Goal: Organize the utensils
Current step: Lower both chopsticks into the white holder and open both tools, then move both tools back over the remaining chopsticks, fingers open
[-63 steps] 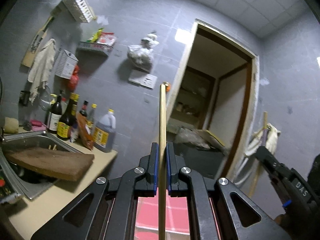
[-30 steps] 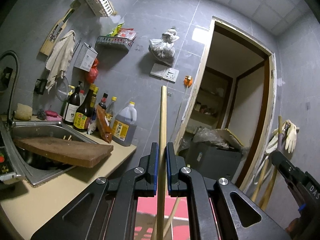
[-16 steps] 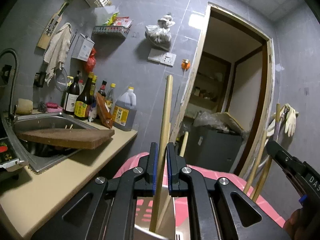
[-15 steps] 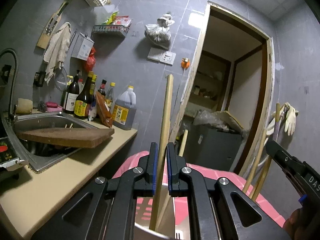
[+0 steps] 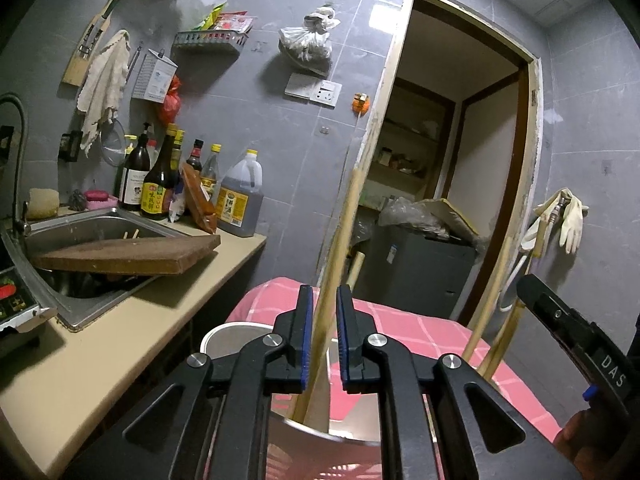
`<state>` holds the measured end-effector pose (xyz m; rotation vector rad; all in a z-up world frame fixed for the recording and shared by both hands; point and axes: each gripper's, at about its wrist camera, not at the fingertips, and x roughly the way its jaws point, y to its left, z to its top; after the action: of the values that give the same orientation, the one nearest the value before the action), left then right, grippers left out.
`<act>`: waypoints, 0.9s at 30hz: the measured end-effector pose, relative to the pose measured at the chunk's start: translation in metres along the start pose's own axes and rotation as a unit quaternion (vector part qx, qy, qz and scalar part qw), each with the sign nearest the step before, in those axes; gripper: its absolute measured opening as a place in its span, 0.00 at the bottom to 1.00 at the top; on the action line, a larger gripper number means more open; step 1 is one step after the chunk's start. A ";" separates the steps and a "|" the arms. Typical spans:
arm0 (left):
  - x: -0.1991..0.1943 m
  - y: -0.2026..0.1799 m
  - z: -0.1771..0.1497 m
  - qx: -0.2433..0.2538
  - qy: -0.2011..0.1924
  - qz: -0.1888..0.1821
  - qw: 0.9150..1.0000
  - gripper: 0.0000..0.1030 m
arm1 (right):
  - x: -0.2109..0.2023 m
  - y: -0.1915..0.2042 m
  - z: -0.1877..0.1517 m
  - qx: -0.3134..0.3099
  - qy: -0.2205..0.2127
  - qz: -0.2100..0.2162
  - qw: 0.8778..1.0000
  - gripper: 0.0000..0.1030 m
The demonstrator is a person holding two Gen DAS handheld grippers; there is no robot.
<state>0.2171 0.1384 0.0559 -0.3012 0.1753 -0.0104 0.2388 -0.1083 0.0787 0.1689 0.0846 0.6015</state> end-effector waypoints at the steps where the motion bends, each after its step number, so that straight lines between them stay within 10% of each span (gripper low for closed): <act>1: -0.001 -0.001 0.001 -0.001 0.000 0.000 1.000 0.16 | -0.001 0.000 0.001 -0.002 -0.002 -0.001 1.000 0.23; 6: -0.010 -0.010 0.006 0.003 -0.005 -0.005 1.000 0.31 | -0.012 -0.002 0.009 -0.007 -0.018 -0.005 1.000 0.26; 27: -0.043 -0.083 0.006 0.039 0.004 -0.057 0.998 0.87 | -0.102 -0.057 0.033 -0.047 -0.028 -0.083 0.995 0.93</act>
<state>0.1770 0.0622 0.0934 -0.2330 0.1657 -0.1310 0.1904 -0.2171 0.1039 0.0855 0.0148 0.4342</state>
